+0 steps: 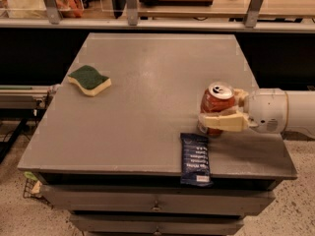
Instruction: Move coke can near rxbar blueberry
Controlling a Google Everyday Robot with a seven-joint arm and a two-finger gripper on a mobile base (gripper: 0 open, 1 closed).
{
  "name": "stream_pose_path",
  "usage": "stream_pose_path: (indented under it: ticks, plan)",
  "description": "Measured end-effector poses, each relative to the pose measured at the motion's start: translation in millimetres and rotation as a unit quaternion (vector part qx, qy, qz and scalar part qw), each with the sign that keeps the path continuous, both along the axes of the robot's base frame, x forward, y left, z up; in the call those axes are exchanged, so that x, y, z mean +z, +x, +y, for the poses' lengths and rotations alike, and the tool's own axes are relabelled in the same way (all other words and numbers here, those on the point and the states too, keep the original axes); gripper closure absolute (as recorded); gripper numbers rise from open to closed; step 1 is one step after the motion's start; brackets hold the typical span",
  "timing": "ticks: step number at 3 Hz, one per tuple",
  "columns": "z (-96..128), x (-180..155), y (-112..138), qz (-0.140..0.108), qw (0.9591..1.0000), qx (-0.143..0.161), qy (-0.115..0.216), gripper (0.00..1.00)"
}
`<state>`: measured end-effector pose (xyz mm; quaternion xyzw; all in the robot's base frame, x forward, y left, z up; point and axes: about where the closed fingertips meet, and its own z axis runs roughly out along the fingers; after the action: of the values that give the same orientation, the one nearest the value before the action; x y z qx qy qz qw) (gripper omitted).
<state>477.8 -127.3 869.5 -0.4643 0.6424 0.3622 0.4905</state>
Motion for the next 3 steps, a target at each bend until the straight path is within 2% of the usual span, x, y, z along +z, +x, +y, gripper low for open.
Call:
stream_pose_path:
  ticks: [1, 2, 3]
  plan:
    - [0.0, 0.7, 0.0, 0.000, 1.0000, 0.000, 0.000, 0.13]
    - [-6.9, -0.5, 4.7, -0.009, 0.9999, -0.006, -0.006, 0.00]
    - [-33.6, -3.4, 16.7, -0.019, 0.9992, -0.031, -0.014, 0.00]
